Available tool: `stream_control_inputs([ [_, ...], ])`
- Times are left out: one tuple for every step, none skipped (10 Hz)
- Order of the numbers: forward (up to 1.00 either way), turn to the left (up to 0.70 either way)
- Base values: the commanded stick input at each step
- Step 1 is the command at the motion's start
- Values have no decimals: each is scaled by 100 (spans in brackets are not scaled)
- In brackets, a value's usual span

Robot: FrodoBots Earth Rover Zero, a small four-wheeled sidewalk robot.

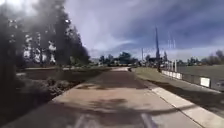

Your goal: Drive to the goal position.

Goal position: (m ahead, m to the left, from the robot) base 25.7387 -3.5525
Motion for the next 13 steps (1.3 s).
stream_control_inputs([
  [85, -28],
  [85, -30],
  [85, -28],
  [85, -15],
  [85, -3],
  [85, 0],
  [85, 0],
  [85, 0],
  [85, 0],
  [85, 0],
  [85, 0],
  [85, 0],
  [85, 0],
])
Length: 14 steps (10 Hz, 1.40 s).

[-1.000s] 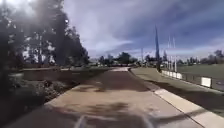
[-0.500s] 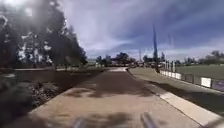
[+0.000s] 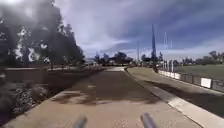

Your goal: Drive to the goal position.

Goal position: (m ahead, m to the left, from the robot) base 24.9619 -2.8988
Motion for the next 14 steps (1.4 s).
stream_control_inputs([
  [85, 0],
  [85, 0],
  [85, 0],
  [85, 0],
  [85, 0],
  [85, 0],
  [85, 0],
  [85, 0],
  [85, 0],
  [85, 0],
  [85, 0],
  [85, 0],
  [85, 0],
  [86, 0],
])
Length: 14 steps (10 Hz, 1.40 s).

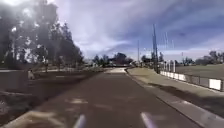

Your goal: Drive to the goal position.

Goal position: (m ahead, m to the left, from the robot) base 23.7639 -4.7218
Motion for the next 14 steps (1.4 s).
stream_control_inputs([
  [93, 0],
  [99, 0],
  [100, 0],
  [100, 0],
  [100, 0],
  [100, 0],
  [100, 0],
  [100, 0],
  [100, 0],
  [100, 0],
  [100, 0],
  [100, 0],
  [100, 0],
  [100, 0],
])
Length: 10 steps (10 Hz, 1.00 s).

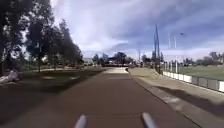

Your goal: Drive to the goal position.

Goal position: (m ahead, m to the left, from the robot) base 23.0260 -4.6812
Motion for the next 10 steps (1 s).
stream_control_inputs([
  [100, 0],
  [100, 0],
  [100, 0],
  [100, 0],
  [100, 0],
  [100, 0],
  [100, 0],
  [100, 0],
  [100, 0],
  [100, 0],
])
